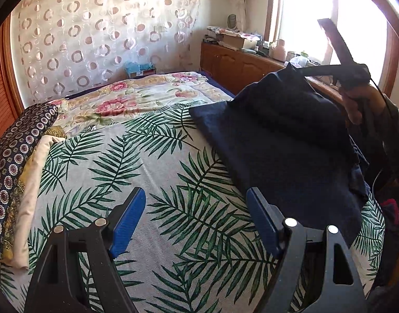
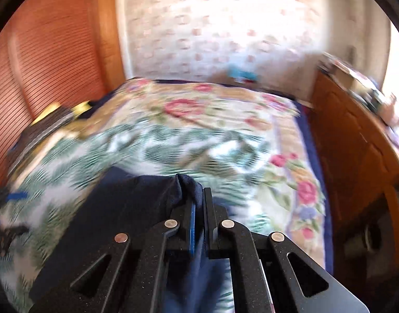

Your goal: Fold small clothes

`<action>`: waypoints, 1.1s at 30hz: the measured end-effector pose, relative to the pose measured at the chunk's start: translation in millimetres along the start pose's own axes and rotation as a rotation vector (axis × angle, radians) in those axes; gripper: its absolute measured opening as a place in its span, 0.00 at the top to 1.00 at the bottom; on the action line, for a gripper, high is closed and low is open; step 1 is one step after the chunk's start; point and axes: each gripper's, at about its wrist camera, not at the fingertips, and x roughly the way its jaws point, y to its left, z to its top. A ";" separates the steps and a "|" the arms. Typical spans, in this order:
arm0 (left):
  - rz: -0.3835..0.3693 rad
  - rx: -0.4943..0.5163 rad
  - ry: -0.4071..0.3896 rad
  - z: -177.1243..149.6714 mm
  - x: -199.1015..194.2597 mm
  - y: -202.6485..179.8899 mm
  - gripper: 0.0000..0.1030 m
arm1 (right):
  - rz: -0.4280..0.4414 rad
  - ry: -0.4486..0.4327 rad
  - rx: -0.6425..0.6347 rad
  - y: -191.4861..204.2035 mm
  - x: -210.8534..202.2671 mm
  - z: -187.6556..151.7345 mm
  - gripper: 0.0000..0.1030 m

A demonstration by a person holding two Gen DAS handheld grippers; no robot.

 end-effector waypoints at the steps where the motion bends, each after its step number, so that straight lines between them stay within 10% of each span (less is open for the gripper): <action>1: 0.001 0.001 0.004 -0.5 1.6 -0.1 0.22 | -0.022 0.014 0.022 -8.8 6.2 0.5 0.96; 8: 0.006 0.002 0.023 -0.3 8.1 -0.4 0.22 | -0.140 0.034 0.042 -14.7 20.4 -3.2 0.54; 17: -0.003 0.017 0.021 14.4 19.5 0.1 0.22 | -0.222 0.050 -0.019 1.2 11.0 6.2 0.51; 33: 0.021 0.070 0.055 51.8 54.2 -12.7 0.22 | -0.011 0.061 -0.016 6.9 22.3 -15.0 0.49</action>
